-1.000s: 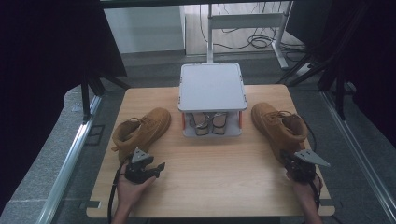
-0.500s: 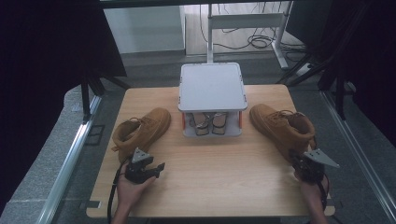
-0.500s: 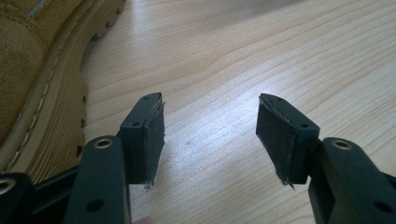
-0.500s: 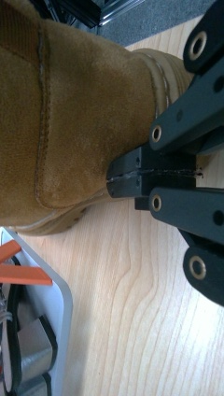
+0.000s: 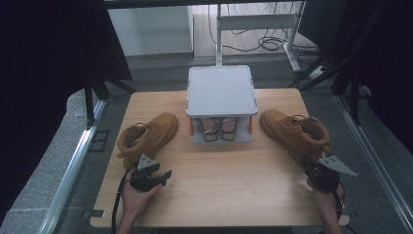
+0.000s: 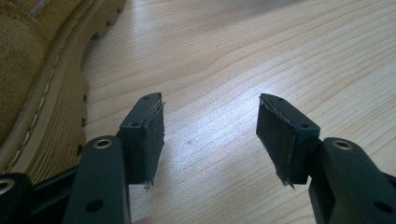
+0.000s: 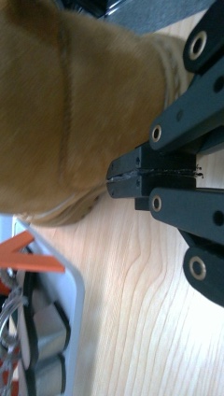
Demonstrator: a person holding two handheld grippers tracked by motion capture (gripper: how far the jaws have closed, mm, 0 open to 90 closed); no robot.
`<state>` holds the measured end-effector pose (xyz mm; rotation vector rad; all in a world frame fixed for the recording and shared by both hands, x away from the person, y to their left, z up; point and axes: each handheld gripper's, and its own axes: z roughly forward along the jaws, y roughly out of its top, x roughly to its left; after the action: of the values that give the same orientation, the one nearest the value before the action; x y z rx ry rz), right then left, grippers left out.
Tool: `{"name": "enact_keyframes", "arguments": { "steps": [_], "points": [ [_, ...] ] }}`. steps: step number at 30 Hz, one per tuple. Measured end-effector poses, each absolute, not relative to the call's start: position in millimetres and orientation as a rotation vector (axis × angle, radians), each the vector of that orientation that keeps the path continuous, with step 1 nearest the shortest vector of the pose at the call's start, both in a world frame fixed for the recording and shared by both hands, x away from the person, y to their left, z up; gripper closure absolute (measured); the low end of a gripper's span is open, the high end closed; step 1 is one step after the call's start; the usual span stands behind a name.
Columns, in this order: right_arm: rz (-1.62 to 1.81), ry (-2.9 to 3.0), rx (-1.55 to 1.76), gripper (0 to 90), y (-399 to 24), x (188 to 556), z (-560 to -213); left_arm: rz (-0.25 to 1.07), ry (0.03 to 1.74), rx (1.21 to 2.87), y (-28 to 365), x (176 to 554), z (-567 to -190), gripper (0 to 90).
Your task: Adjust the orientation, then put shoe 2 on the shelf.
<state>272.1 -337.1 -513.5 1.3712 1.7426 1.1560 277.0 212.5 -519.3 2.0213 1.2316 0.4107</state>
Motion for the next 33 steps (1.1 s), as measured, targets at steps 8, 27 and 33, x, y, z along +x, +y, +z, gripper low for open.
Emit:
{"name": "enact_keyframes", "arguments": {
  "steps": [8,27,33],
  "points": [
    [1.176,1.783,1.336,88.5,-324.7,269.2,-513.6,0.420,1.222,2.010,211.6,277.8,-514.7,41.8],
    [1.233,1.866,1.318,76.9,-306.5,266.3,-515.3,0.578,1.205,1.847,239.4,270.8,-450.1,41.5],
    [1.224,1.885,1.317,74.5,-301.6,267.6,-517.6,0.595,1.243,1.768,264.9,281.8,-420.7,42.0]
  ]
}}
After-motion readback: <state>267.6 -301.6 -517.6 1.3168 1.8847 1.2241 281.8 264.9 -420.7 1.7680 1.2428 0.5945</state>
